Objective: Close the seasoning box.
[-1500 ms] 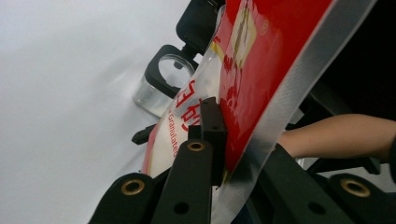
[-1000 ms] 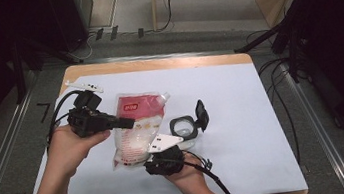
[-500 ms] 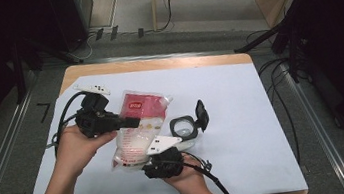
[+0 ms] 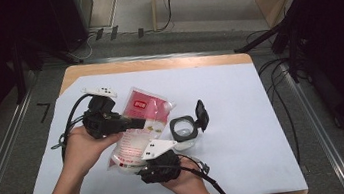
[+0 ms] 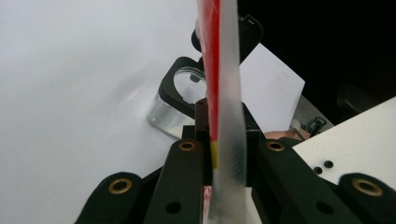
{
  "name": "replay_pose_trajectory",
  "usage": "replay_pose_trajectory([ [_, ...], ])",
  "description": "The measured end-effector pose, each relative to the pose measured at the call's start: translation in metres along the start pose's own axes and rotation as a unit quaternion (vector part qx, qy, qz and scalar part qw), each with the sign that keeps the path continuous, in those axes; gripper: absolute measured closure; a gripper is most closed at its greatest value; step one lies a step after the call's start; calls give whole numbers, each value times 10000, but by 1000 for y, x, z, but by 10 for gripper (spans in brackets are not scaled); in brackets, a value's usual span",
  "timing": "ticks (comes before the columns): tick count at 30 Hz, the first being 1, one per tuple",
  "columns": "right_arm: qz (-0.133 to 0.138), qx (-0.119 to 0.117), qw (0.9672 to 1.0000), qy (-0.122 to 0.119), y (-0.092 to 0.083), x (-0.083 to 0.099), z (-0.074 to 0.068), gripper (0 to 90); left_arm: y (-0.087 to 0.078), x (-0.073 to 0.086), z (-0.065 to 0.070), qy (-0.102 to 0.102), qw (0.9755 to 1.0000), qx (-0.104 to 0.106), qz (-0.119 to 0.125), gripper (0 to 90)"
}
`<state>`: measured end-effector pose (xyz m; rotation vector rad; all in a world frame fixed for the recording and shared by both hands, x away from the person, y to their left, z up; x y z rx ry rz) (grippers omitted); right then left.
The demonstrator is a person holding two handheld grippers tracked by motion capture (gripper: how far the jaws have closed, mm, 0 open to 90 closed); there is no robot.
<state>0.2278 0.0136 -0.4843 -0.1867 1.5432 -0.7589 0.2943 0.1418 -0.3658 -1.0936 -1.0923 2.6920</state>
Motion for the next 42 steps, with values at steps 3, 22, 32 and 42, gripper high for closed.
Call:
replay_pose_trajectory([
  [3,67,-138,9997,175,0,-1,0,511,3,0,2,41,9999,-96,72,844],
  [22,50,-369,9988,312,-2,-5,-11,508,20,0,5,-341,9993,54,-154,829],
  [32,47,-374,9984,420,-1,-8,-15,517,31,0,13,-265,9993,-64,-263,814],
  [42,182,-469,9963,698,-4,-7,-11,534,35,2,15,-173,9989,-204,-393,724],
])
Point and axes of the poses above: each handheld gripper's, and its own axes: y roughly forward along the jaws, x roughly out of its underside, z roughly to its right, the point moved 3 cm from there along y, roughly forward along the jaws, and after that the axes turned 11 degrees about -y, right-handed, at the moved point
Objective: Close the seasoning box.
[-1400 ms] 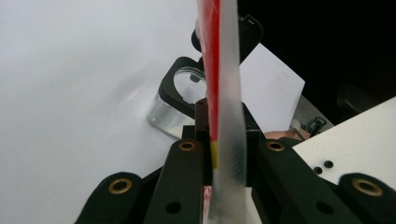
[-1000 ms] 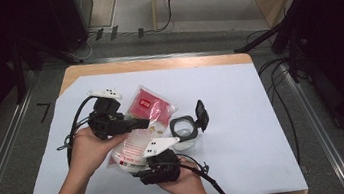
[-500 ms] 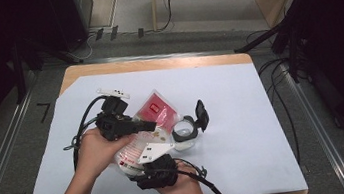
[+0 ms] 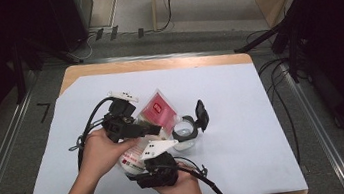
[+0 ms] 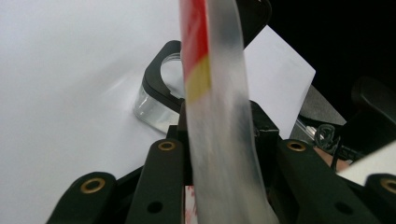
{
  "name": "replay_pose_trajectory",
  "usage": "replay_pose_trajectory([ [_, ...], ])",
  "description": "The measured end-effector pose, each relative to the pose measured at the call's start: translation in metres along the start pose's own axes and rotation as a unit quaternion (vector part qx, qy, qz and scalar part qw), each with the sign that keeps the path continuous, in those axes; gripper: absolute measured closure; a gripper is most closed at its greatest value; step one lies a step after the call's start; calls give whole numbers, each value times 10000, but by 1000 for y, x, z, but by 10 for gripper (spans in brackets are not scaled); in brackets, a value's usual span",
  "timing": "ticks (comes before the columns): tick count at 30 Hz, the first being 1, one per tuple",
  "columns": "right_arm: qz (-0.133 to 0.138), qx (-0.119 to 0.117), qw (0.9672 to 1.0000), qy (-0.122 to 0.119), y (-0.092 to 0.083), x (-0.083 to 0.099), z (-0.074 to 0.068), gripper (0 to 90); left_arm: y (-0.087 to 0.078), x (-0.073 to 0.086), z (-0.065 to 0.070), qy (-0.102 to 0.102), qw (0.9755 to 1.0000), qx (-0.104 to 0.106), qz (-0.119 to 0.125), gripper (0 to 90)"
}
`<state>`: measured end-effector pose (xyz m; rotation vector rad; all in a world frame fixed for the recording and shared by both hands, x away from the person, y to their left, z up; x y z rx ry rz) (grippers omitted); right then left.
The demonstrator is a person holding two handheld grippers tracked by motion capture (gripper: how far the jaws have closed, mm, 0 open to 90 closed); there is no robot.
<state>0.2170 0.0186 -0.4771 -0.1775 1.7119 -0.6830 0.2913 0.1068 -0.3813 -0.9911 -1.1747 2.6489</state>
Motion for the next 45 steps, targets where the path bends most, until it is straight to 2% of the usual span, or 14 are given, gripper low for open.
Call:
replay_pose_trajectory([
  [3,80,19,9999,60,-2,0,3,534,-1,0,2,105,9999,-17,-33,686],
  [5,105,49,9999,47,-4,0,5,534,-1,0,2,173,9998,15,30,673],
  [10,152,67,9998,114,-5,1,6,534,1,0,1,83,9999,-48,-30,710],
  [14,111,93,9999,29,-5,2,5,537,2,0,-2,32,10000,-41,-32,735],
  [17,64,123,9999,-81,-4,1,3,537,2,0,-2,-47,10000,-14,-84,743],
  [19,43,143,9997,-192,-3,2,1,534,4,0,-3,-228,9996,76,-142,756],
  [22,-54,228,9990,-383,-1,1,-4,523,6,-1,-2,-405,9987,84,-312,802],
  [24,-87,257,9986,-447,0,2,-5,528,8,-2,-2,-421,9982,15,-416,826],
  [25,-96,253,9987,-430,0,2,-6,531,9,-2,-2,-493,9979,8,-419,833],
  [31,-136,186,9995,-216,0,2,-2,546,14,-5,-2,-505,9978,58,-430,777],
  [36,-20,68,10000,-17,0,3,3,545,14,-6,-1,-560,9977,121,-372,680],
  [40,75,56,9999,99,-2,4,7,545,12,-6,1,-560,9979,111,-309,646],
  [42,154,49,9996,227,-4,4,10,545,9,-6,1,-508,9982,60,-303,642],
  [45,249,13,9992,311,-7,2,13,545,4,-7,1,-541,9982,55,-260,669],
])
Point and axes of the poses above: each handheld gripper's, and its own axes: y roughly forward along the jaws, x roughly out of its underside, z roughly to its right, the point moved 3 cm from there along y, roughly forward along the jaws, and after that the axes turned 11 degrees about -y, right-handed, at the moved point
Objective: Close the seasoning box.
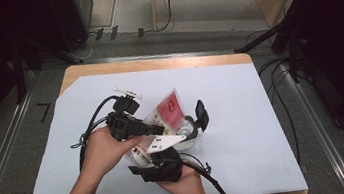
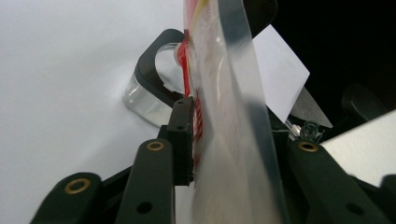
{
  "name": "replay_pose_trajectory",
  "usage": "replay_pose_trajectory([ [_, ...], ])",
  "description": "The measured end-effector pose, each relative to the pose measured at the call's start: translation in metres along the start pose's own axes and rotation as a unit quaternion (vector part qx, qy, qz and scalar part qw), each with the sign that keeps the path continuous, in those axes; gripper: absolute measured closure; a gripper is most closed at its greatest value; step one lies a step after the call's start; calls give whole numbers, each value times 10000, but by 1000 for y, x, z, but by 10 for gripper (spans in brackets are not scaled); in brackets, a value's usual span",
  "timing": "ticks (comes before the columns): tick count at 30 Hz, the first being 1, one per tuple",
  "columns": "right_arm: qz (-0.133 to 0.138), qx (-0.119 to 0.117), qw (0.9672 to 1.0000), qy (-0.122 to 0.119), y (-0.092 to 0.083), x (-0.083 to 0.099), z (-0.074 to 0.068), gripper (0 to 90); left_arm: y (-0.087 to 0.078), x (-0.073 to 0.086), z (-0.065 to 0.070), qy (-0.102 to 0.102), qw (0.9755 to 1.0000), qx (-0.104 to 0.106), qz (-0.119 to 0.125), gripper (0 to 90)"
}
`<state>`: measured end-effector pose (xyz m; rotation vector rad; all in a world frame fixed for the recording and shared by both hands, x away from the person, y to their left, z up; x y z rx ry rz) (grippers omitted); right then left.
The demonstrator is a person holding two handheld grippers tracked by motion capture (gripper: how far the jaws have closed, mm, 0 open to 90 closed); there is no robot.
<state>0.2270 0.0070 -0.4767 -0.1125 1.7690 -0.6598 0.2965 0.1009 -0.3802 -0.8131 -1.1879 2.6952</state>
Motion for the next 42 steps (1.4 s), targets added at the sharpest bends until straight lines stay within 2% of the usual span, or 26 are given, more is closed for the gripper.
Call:
replay_pose_trajectory([
  [5,-33,38,9999,-132,-1,-2,-2,540,0,0,2,31,9998,-174,-7,764],
  [7,-75,64,9997,-210,0,-3,-4,535,-1,-1,3,37,9998,-181,-50,785],
  [12,-103,144,9992,-362,-2,-8,-6,542,-4,-7,5,1,9998,-186,-104,792],
  [17,-74,165,9994,-309,-4,-19,-3,539,-9,-19,6,-62,9996,-165,-208,790],
  [19,-63,187,9991,-371,-4,-23,-3,541,-10,-23,7,-44,9996,-157,-241,785],
  [23,-77,219,9989,-409,-5,-25,-1,547,-10,-22,8,-17,9997,-183,-142,783],
  [29,-88,126,9993,-333,-3,-21,0,550,-3,-19,6,78,9996,-254,-42,772],
  [34,-133,110,9998,-117,-3,-19,0,553,0,-18,5,116,9997,-195,18,761],
  [42,-90,119,9998,-145,-5,-20,-2,550,0,-17,7,207,9995,-185,132,746],
])
Point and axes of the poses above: each handheld gripper's, and its own axes: y roughly forward along the jaws, x roughly out of its underside, z roughly to its right, the point moved 3 cm from there along y, roughly forward along the jaws, and after that the axes turned 11 degrees about -y, right-handed, at the moved point
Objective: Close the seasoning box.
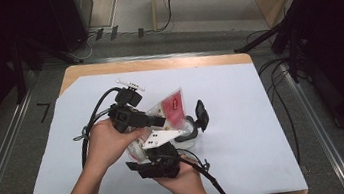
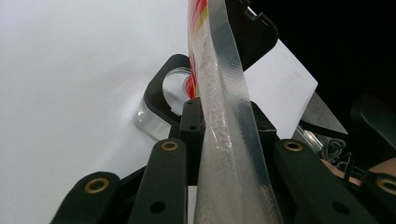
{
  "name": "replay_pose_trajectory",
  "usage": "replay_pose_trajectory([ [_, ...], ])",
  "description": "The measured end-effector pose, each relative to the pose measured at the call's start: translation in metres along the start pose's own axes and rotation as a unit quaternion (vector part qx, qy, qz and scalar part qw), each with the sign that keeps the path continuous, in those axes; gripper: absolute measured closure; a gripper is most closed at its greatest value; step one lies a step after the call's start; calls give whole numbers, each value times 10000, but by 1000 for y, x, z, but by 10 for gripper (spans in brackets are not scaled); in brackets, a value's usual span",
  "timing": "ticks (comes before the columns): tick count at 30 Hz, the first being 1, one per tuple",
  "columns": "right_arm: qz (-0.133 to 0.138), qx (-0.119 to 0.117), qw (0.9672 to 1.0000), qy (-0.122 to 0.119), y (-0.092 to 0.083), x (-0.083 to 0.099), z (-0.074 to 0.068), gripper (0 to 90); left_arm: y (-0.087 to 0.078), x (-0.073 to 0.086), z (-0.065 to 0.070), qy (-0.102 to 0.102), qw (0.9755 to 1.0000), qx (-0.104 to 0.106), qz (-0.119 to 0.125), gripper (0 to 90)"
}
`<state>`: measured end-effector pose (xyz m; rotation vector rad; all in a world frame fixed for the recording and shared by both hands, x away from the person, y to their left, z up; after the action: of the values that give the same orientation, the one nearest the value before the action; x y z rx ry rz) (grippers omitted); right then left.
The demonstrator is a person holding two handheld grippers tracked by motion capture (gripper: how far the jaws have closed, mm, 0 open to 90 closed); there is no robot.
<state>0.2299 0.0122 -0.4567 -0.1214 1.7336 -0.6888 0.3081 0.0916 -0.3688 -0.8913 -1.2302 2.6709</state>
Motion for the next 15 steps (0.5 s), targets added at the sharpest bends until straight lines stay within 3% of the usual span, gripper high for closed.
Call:
replay_pose_trajectory([
  [15,16,-2,9999,-99,0,-4,-5,551,-5,3,3,-29,9998,-13,193,741],
])
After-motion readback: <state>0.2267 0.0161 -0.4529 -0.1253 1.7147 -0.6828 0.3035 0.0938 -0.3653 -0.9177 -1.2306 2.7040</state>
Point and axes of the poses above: each handheld gripper's, and its own axes: y roughly forward along the jaws, x roughly out of its underside, z roughly to its right, the point moved 3 cm from there along y, roughly forward along the jaws, and after that the axes turned 11 degrees about -y, right-handed, at the moved point
